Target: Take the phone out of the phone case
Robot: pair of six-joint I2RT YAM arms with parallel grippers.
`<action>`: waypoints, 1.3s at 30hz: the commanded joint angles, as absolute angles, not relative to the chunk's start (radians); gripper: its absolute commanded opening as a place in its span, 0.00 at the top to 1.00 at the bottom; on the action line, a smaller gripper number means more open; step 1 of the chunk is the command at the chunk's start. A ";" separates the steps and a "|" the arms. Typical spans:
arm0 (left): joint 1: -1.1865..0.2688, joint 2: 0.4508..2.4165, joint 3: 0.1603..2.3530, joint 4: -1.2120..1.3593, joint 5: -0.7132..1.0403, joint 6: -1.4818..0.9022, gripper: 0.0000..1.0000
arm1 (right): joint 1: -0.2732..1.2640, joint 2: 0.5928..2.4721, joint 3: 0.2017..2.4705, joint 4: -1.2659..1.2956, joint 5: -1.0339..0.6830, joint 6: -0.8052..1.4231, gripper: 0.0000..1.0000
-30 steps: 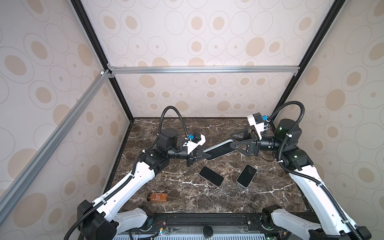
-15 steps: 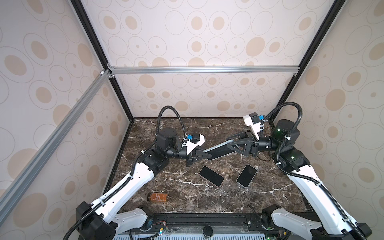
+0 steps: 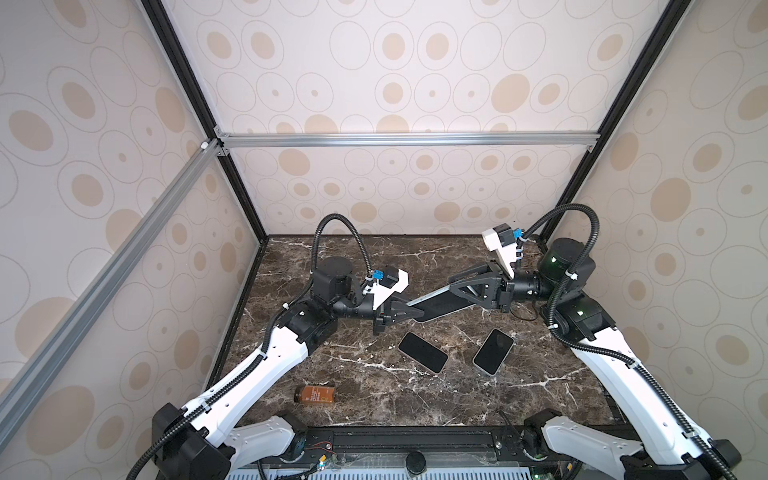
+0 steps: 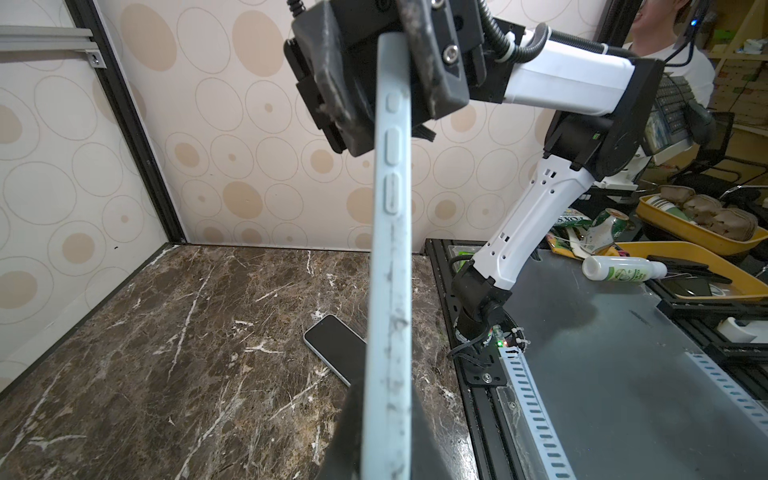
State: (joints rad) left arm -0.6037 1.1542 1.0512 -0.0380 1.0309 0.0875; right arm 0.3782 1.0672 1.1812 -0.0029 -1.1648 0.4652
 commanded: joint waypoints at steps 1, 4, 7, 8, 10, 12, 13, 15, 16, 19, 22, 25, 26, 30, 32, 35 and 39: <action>-0.600 1.114 1.068 0.056 1.012 0.098 1.00 | 0.391 1.085 1.182 0.002 -1.133 0.521 0.73; -0.601 1.108 1.069 0.068 0.972 0.100 1.00 | 0.393 1.088 1.180 0.000 -1.109 0.547 0.75; -0.600 1.103 1.068 0.098 0.923 0.092 1.00 | 0.396 1.087 1.178 -0.017 -1.079 0.567 0.76; -0.600 1.103 1.068 0.109 0.911 0.092 1.00 | 0.395 1.085 1.177 -0.019 -1.073 0.574 0.76; -0.600 1.103 1.069 0.122 0.891 0.092 1.00 | 0.396 1.083 1.172 -0.004 -1.059 0.607 0.76; -0.601 1.104 1.068 0.126 0.873 0.097 1.00 | 0.396 1.080 1.172 0.004 -1.044 0.633 0.75; -0.601 1.103 1.068 0.128 0.866 0.098 1.00 | 0.395 1.077 1.172 0.012 -1.040 0.648 0.72; -0.601 1.104 1.065 0.133 0.869 0.093 1.00 | 0.396 1.070 1.167 0.050 -1.048 0.669 0.61; -0.600 1.106 1.062 0.142 0.879 0.080 1.00 | 0.396 1.064 1.158 0.078 -1.057 0.671 0.55; -0.600 1.108 1.049 0.179 0.924 0.036 1.00 | 0.396 1.037 1.147 0.114 -1.076 0.637 0.40; -0.599 1.109 1.030 0.224 0.976 -0.011 1.00 | 0.396 1.018 1.157 0.076 -1.105 0.549 0.33; -0.599 1.116 1.020 0.257 1.022 -0.053 1.00 | 0.395 1.006 1.172 0.010 -1.125 0.464 0.32; -0.597 1.122 1.021 0.259 1.033 -0.059 1.00 | 0.395 1.004 1.172 0.009 -1.132 0.451 0.32; -0.598 1.132 1.014 0.276 1.061 -0.084 1.00 | 0.396 1.005 1.178 0.013 -1.135 0.440 0.32; -0.598 1.135 1.015 0.275 1.066 -0.085 1.00 | 0.395 1.010 1.184 0.011 -1.133 0.444 0.33; -0.599 1.141 1.018 0.275 1.071 -0.083 1.00 | 0.396 1.017 1.188 0.026 -1.131 0.464 0.33; -0.600 1.147 1.027 0.264 1.092 -0.080 1.00 | 0.395 1.019 1.196 0.027 -1.120 0.451 0.27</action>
